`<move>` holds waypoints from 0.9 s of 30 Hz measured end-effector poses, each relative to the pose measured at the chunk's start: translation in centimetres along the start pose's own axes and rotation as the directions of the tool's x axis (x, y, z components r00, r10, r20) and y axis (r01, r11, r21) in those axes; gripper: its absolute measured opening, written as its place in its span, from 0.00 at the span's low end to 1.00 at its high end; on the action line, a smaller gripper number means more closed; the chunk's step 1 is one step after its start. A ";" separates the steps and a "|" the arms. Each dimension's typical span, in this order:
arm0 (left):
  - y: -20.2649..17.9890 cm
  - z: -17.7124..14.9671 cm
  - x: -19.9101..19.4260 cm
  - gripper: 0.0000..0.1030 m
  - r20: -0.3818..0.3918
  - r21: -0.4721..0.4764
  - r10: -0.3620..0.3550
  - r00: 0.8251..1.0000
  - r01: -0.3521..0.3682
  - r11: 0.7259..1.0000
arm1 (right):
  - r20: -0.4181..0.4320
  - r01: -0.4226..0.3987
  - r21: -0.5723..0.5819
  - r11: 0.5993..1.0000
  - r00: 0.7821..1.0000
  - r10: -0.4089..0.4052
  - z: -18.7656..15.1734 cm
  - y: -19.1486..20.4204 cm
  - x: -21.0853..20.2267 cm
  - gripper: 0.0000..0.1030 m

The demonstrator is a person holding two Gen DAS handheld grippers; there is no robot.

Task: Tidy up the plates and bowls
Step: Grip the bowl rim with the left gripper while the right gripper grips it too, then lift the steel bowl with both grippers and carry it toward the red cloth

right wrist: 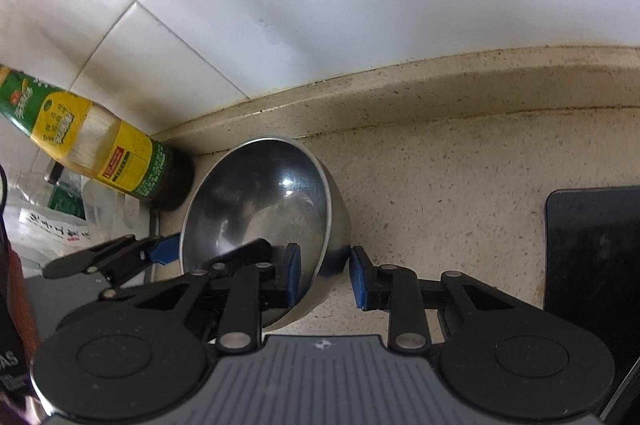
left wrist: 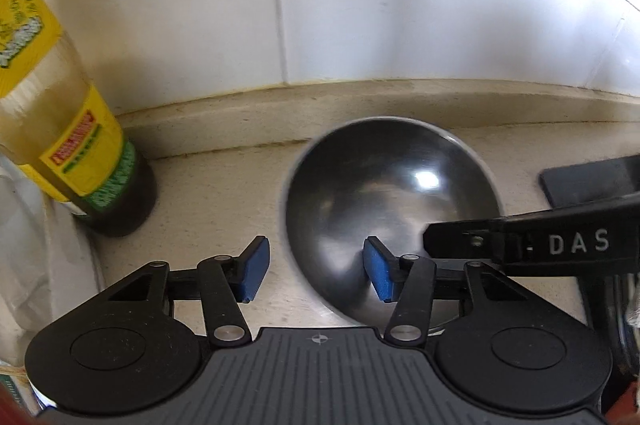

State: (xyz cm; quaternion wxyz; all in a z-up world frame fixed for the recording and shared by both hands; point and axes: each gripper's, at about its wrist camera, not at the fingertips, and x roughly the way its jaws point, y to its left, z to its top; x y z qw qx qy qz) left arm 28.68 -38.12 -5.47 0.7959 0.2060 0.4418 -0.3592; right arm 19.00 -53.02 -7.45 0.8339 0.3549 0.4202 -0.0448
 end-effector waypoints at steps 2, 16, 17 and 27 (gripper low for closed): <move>-0.4 0.0 -0.3 0.57 0.004 0.012 0.021 1.000 -0.021 1.000 | -0.004 -0.016 0.009 1.000 1.000 0.016 -0.1 -0.1 -0.3 0.26; -1.7 0.6 -2.8 0.58 0.057 0.034 -0.006 0.998 0.004 0.999 | 0.054 -0.038 0.035 0.999 0.998 0.036 -0.6 -0.2 -3.8 0.25; -2.0 0.7 -3.0 0.59 0.063 0.040 -0.009 0.998 0.007 0.999 | 0.063 -0.039 0.039 0.999 0.997 0.036 -0.7 -0.3 -4.3 0.25; -5.7 0.8 -7.1 0.60 0.122 0.111 -0.045 0.992 0.031 0.993 | 0.153 -0.021 0.059 0.998 0.988 0.012 -2.6 -0.6 -10.0 0.25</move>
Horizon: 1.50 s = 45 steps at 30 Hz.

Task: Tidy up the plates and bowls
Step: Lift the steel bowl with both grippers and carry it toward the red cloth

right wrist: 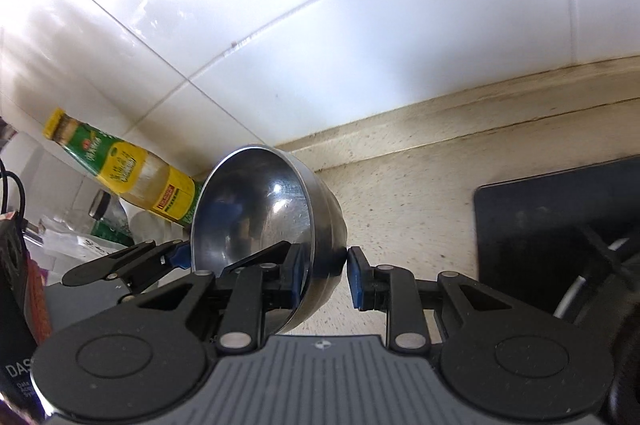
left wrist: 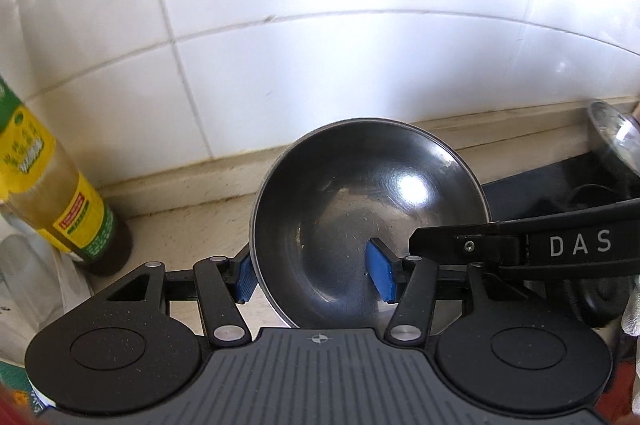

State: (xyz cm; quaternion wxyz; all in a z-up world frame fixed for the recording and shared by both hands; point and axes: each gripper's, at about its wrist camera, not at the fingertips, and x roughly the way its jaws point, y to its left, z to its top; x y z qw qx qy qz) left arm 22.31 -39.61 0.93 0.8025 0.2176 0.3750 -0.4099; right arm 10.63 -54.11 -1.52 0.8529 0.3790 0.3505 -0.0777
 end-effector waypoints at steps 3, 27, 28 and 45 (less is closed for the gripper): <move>-1.2 -0.1 -1.5 0.61 0.022 0.026 -0.011 1.000 0.010 1.000 | 0.030 0.005 0.006 1.000 1.000 -0.005 -0.7 -0.2 -2.3 0.25; -7.0 -6.2 -9.1 0.66 0.067 0.078 -0.037 0.997 0.032 0.996 | 0.005 0.002 -0.016 1.000 1.000 -0.002 -7.5 -0.8 -9.3 0.25; -7.0 -6.4 -9.3 0.66 0.068 0.072 -0.032 0.997 0.027 0.997 | -0.004 -0.001 -0.023 1.000 1.000 0.001 -7.7 -0.6 -9.2 0.25; -3.6 -12.2 -15.3 0.68 0.073 0.005 0.029 0.997 -0.029 1.000 | -0.063 -0.065 -0.123 0.990 0.996 0.058 -12.8 5.4 -9.7 0.25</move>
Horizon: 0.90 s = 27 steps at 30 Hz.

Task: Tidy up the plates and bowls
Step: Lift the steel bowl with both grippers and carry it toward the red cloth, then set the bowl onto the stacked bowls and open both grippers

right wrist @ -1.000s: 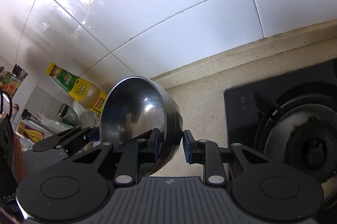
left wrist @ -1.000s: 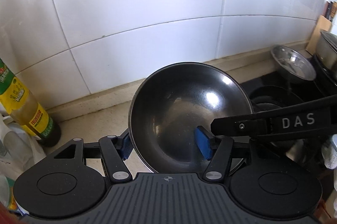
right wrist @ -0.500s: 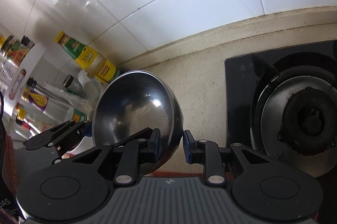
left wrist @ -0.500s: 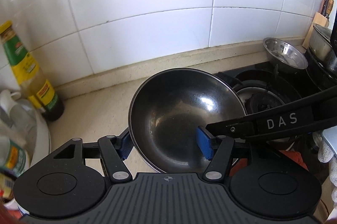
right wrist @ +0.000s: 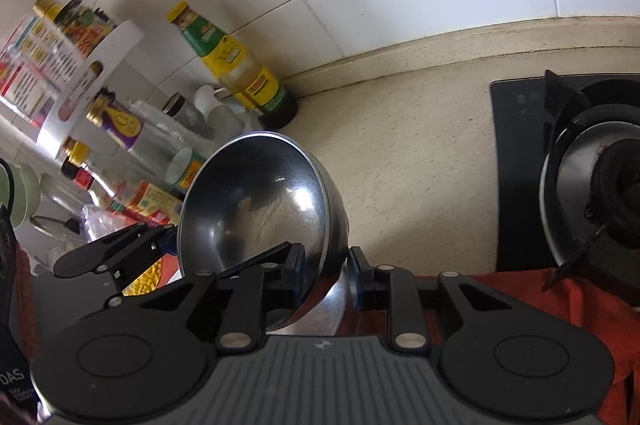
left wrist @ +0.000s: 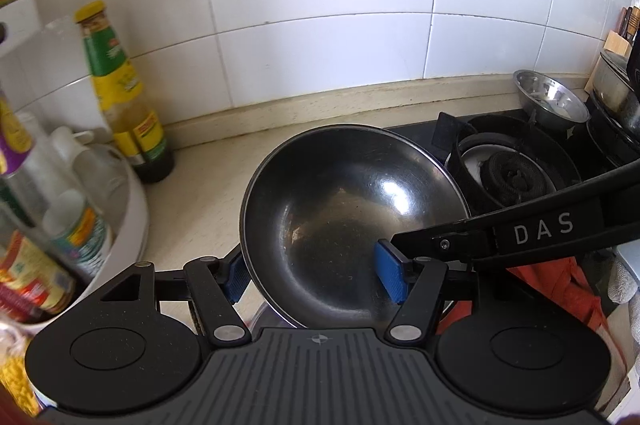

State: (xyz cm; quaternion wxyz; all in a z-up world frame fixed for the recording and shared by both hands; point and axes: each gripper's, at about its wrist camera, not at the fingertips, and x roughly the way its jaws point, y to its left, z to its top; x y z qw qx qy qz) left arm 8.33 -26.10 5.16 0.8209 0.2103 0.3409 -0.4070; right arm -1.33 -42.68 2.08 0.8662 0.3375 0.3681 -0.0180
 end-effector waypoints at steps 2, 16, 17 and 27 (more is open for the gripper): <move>0.4 -0.6 -0.7 0.69 0.002 -0.006 0.003 1.000 -0.003 1.000 | -0.001 -0.005 -0.003 1.000 1.000 0.005 -0.7 0.9 -0.1 0.25; 1.8 -4.5 -2.8 0.69 -0.042 -0.029 0.016 0.999 -0.017 0.999 | -0.045 0.006 -0.021 1.000 0.999 -0.007 -4.7 3.9 0.5 0.25; 1.9 -4.6 -2.7 0.69 -0.047 -0.031 0.018 0.999 -0.020 0.999 | -0.047 0.005 -0.019 1.000 0.999 -0.006 -4.8 3.9 0.6 0.25; 2.1 -4.8 -1.5 0.69 -0.075 -0.037 0.025 0.997 -0.028 0.999 | -0.063 0.017 -0.015 1.000 0.998 -0.018 -4.9 3.9 1.5 0.25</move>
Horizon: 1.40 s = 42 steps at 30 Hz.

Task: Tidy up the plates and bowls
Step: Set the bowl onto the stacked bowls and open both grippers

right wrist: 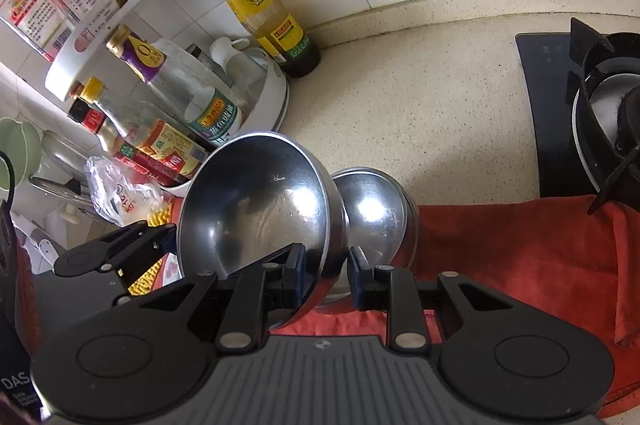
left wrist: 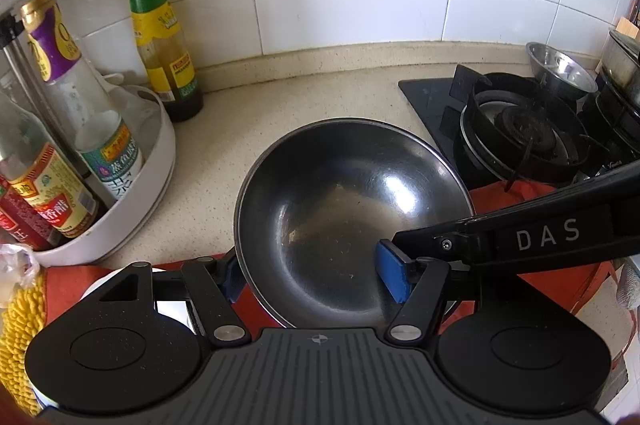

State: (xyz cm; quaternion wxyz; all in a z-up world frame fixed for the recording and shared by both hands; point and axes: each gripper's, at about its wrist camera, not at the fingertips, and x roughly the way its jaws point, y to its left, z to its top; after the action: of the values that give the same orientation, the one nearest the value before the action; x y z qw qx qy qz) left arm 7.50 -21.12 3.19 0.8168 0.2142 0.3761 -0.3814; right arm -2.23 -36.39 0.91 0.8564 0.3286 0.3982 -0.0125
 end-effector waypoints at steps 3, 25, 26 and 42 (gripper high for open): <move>0.2 0.1 0.6 0.69 -0.011 -0.003 -0.001 1.000 0.001 1.000 | -0.006 0.000 0.007 1.000 1.000 0.000 0.1 -0.3 0.4 0.25; 1.1 -0.4 2.1 0.75 -0.041 -0.027 0.019 0.999 -0.020 0.999 | 0.048 0.060 -0.119 0.991 0.997 -0.054 -0.9 -0.8 0.3 0.36; 1.2 -0.5 2.2 0.76 -0.045 -0.031 0.015 0.999 -0.016 0.999 | 0.042 0.054 -0.106 0.993 0.998 -0.050 -1.0 -1.1 0.7 0.36; 1.1 -1.2 0.3 0.81 -0.002 -0.020 0.005 1.000 -0.005 1.000 | 0.056 0.042 -0.061 0.997 0.998 -0.039 -1.0 -1.7 0.2 0.36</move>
State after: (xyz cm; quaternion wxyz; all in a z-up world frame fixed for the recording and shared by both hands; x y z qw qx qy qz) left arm 7.91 -19.84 2.30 0.8196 0.2072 0.3801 -0.3752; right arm -3.22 -37.10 -0.64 0.8763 0.2932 0.3813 -0.0266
